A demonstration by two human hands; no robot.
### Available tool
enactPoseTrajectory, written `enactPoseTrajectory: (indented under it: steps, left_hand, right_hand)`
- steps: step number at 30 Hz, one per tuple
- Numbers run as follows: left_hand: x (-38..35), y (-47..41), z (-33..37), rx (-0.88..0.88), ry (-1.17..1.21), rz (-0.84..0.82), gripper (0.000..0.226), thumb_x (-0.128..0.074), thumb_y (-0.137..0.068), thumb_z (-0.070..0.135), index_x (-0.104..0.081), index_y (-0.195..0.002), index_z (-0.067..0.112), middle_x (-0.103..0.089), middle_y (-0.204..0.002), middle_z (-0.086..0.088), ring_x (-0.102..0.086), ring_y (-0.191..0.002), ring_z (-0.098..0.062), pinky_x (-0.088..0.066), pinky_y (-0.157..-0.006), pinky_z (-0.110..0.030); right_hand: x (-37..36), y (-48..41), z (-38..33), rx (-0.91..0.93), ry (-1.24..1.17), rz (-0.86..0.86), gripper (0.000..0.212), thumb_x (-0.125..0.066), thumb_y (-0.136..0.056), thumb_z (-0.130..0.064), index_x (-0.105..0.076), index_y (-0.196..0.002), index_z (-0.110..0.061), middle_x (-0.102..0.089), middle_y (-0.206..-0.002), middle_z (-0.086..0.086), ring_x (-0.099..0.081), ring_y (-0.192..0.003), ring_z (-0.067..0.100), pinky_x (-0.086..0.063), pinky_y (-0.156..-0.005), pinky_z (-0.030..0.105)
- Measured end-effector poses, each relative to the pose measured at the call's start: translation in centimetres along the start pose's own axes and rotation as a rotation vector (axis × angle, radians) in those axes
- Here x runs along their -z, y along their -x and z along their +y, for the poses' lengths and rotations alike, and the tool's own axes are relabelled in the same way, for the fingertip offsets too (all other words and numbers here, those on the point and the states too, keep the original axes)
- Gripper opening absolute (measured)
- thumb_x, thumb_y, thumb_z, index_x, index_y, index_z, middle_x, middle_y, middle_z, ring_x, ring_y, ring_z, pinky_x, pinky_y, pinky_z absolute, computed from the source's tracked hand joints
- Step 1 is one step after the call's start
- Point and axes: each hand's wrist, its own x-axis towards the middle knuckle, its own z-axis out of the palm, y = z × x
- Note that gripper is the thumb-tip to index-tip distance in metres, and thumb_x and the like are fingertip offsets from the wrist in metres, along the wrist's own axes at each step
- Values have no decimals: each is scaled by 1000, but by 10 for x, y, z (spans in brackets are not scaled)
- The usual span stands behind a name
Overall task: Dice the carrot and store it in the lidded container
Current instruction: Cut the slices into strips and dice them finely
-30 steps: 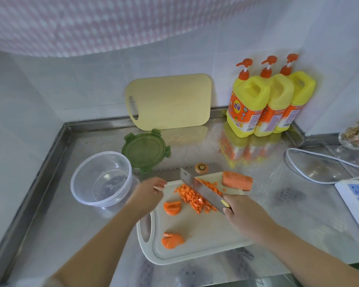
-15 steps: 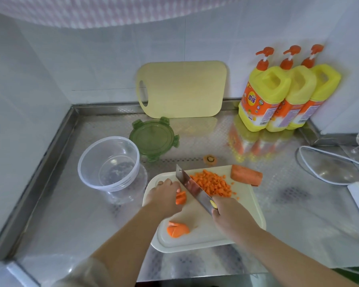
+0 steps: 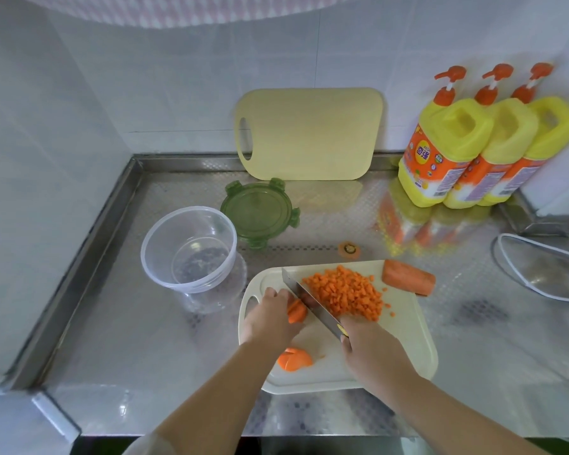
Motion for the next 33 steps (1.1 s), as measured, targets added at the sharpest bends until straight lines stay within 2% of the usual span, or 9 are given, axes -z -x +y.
enactPoseTrajectory:
  steps: [4, 8, 14, 18, 20, 25, 28, 30, 33]
  left_hand:
    - [0, 0, 4, -8, 13, 47, 42, -55, -91, 42, -49, -127, 20, -47, -121, -1, -58, -103, -21, -43, -88, -25]
    - [0, -3, 9, 9, 49, 34, 42, -56, -91, 39, -50, -129, 22, -47, -121, -2, -59, -102, -23, -47, -81, -28]
    - [-1, -3, 8, 15, 100, 42, 38, -55, -91, 36, -53, -128, 25, -49, -120, -2, -58, -100, -23, -44, -79, -26]
    - [0, -4, 5, -4, 165, 56, 27, -56, -90, 34, -65, -115, 27, -54, -102, 1, -55, -79, -15, -37, -66, -20]
    - [0, -3, 3, -13, 208, 78, 21, -57, -90, 32, -70, -105, 26, -57, -88, 4, -53, -72, -14, -41, -63, -22]
    - [3, -2, 4, -16, 267, 97, 25, -56, -92, 41, -71, -104, 24, -69, -91, 0, -60, -78, -17, -46, -66, -26]
    - [3, -2, 5, -8, 246, 87, 26, -54, -93, 41, -71, -100, 23, -66, -87, -1, -61, -77, -19, -45, -64, -26]
    - [1, -2, 6, 3, 173, 73, 27, -49, -95, 37, -68, -97, 19, -55, -85, -1, -61, -78, -23, -44, -63, -26]
    - [0, 0, 7, 21, 100, 54, 23, -45, -94, 33, -61, -102, 17, -45, -99, -2, -55, -83, -23, -47, -71, -30]
  right_hand:
    - [-1, 5, 2, 14, 2, 11, 20, -33, -100, -24, -47, -114, -24, -53, -100, -7, -54, -89, 12, -42, -73, 24]
    - [0, 5, 7, -12, -8, 20, 17, -33, -100, -23, -48, -108, -23, -51, -92, -8, -52, -84, 12, -44, -73, 25]
    - [-2, 6, 9, -23, -23, 36, 24, -32, -101, -25, -48, -119, -25, -55, -96, -8, -56, -92, 11, -43, -76, 21]
    - [-4, 7, 8, 0, -25, 33, 26, -33, -100, -24, -46, -123, -25, -55, -101, -8, -55, -92, 10, -41, -72, 19]
    - [-4, 7, 8, 2, -25, 42, 25, -33, -100, -24, -46, -122, -25, -52, -96, -9, -53, -86, 9, -37, -69, 19]
    - [-4, 6, 7, 6, -21, 60, 22, -34, -101, -26, -47, -118, -26, -47, -90, -12, -48, -82, 6, -36, -70, 17]
    - [-3, 6, 8, 2, -29, 62, 21, -35, -100, -26, -48, -117, -26, -45, -90, -13, -50, -83, 6, -37, -71, 17]
    - [-1, 6, 8, -1, -35, 61, 21, -36, -100, -25, -48, -117, -25, -46, -91, -12, -50, -85, 7, -37, -71, 18]
    - [0, 6, 9, -6, -36, 58, 21, -35, -100, -25, -48, -116, -25, -48, -93, -11, -54, -91, 9, -36, -70, 20]
